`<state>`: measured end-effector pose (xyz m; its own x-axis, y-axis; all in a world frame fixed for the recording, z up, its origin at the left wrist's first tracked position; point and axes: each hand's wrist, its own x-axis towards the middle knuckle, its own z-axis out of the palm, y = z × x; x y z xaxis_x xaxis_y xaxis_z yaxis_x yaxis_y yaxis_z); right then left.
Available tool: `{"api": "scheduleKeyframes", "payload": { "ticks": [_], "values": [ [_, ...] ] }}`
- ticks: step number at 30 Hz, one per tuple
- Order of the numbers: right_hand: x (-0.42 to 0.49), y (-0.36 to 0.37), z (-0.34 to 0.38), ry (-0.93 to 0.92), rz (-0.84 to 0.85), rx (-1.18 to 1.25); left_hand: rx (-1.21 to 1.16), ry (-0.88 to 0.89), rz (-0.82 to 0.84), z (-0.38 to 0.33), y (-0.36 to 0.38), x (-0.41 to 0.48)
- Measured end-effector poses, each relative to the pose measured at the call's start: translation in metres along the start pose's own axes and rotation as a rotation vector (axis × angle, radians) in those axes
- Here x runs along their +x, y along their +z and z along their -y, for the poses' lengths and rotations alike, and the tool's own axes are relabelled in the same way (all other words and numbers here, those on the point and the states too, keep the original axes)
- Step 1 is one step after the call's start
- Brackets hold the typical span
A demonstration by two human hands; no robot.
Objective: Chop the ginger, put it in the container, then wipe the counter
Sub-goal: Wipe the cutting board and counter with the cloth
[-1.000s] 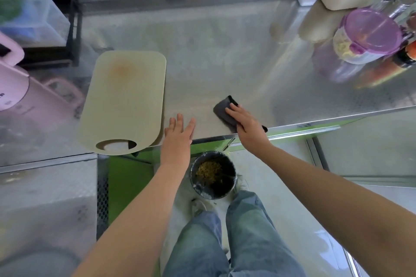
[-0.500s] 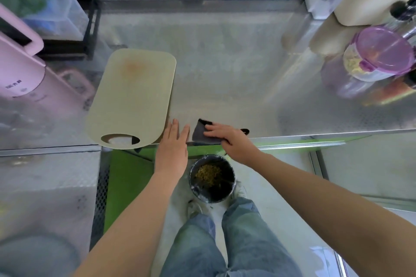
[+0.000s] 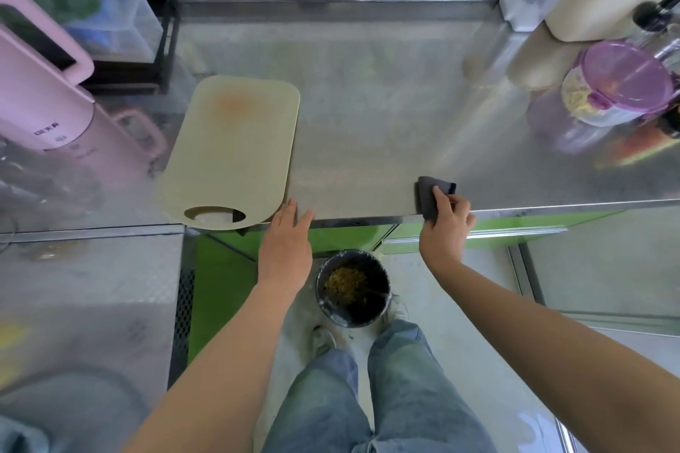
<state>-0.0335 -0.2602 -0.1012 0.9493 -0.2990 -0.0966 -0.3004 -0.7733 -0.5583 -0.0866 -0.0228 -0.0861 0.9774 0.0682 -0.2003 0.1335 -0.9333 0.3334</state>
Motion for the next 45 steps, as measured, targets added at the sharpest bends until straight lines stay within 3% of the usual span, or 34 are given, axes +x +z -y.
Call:
{"api": "scheduleKeyframes", "payload": {
  "ticks": [8,16,18,23,25,27,29,32,35,40,45],
  "values": [
    [-0.043,0.049,0.054,-0.209,0.247,0.157,-0.006,-0.020,-0.019,0.018,-0.001,-0.015],
    [-0.059,0.061,0.056,-0.618,0.433,0.036,-0.045,-0.010,-0.002,0.030,-0.004,-0.020],
    [-0.055,0.052,0.042,-0.640,0.449,-0.030,-0.049,-0.009,0.012,0.030,-0.006,-0.020],
    [-0.046,0.029,0.030,-0.533,0.170,0.031,-0.043,-0.011,0.021,0.031,-0.004,-0.019],
    [-0.045,0.031,0.032,-0.469,0.259,-0.033,-0.038,-0.027,0.038,0.030,-0.003,-0.019],
    [-0.050,0.034,0.030,-0.367,0.480,-0.144,-0.041,-0.035,0.053,0.027,-0.003,-0.021],
    [-0.057,0.033,0.027,-0.252,0.556,-0.120,-0.067,-0.036,0.039,0.025,-0.004,-0.023],
    [-0.060,0.021,0.035,0.131,0.590,0.247,-0.138,-0.051,-0.019,0.020,-0.004,-0.028],
    [-0.055,0.006,0.043,0.491,0.662,0.641,-0.309,-0.200,0.090,0.003,-0.001,-0.030],
    [-0.053,-0.016,0.036,0.534,0.708,0.713,-0.959,-0.390,0.284,-0.052,0.001,-0.038],
    [-0.055,-0.035,0.014,0.698,0.811,0.806,-1.082,-0.253,0.407,-0.097,0.009,-0.056]
  ]
}}
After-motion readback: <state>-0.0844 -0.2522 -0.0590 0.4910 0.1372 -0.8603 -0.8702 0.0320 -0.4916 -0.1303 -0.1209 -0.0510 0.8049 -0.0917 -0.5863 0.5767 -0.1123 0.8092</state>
